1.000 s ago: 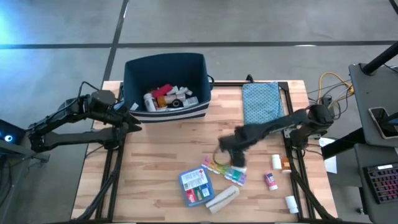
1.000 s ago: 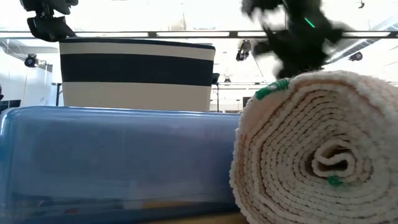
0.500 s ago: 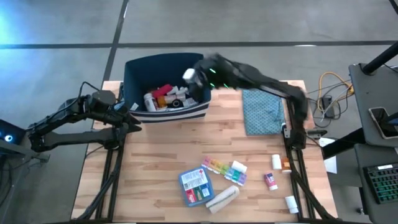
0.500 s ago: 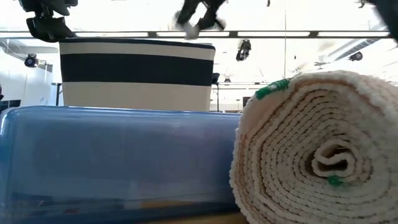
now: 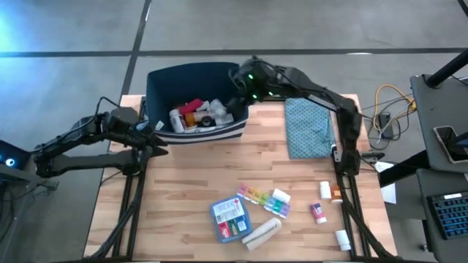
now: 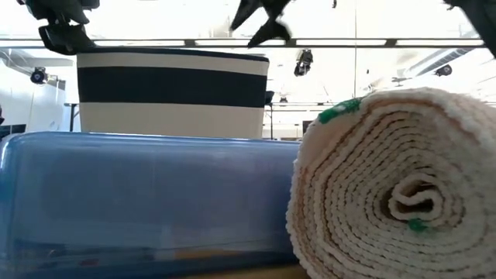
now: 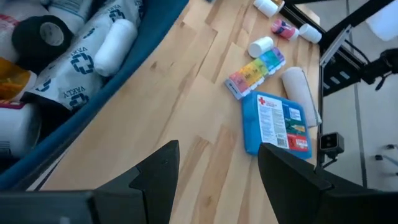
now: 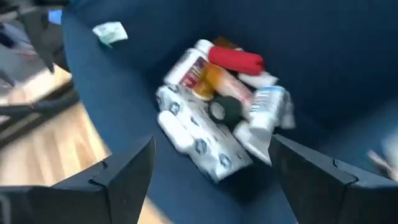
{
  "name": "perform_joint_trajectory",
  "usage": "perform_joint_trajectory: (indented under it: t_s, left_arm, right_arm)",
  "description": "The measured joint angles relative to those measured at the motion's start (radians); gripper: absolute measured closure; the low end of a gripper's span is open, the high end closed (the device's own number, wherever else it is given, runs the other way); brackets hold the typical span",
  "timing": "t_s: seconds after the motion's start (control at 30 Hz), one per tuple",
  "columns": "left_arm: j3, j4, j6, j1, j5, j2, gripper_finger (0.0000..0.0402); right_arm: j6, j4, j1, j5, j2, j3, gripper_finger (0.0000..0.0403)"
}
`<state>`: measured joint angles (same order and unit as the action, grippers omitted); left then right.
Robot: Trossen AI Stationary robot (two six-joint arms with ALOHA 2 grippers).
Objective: Pick & place medical supplies in basket/bin
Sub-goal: Put the first aid kit into the blue bin
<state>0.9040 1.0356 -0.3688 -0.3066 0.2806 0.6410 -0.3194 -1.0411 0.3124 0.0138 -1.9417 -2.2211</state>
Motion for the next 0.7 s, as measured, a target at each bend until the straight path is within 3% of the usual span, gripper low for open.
perform_joint_trajectory:
  t_s: [0.13, 0.3, 0.37, 0.43, 0.53, 0.7]
  left_arm:
    - [-0.021, -0.042, -0.052, 0.046, 0.000, 0.018, 0.0203]
    - [-0.026, -0.169, -0.261, 0.214, -0.039, 0.050, 0.0203]
    - [-0.024, -0.237, -0.345, 0.315, -0.112, 0.081, 0.0203]
    - [0.007, -0.227, -0.376, 0.415, -0.206, 0.127, 0.0203]
    - [0.111, -0.103, -0.406, 0.514, -0.352, 0.207, 0.0203]
    - [0.327, 0.117, -0.489, 0.595, -0.594, 0.361, 0.0203]
  right_arm:
    - [-0.044, -0.182, -0.113, -0.160, 0.059, 0.013, 0.0101]
    - [-0.151, -0.418, -0.250, -0.176, 0.080, 0.032, 0.0106]
    - [-0.153, -0.480, -0.299, -0.199, 0.080, 0.065, 0.0106]
    - [-0.147, -0.466, -0.356, -0.293, 0.082, 0.109, 0.0104]
    - [-0.142, -0.445, -0.438, -0.411, 0.099, 0.150, 0.0101]
    - [-0.215, -0.411, -0.524, -0.484, 0.144, 0.178, 0.0100]
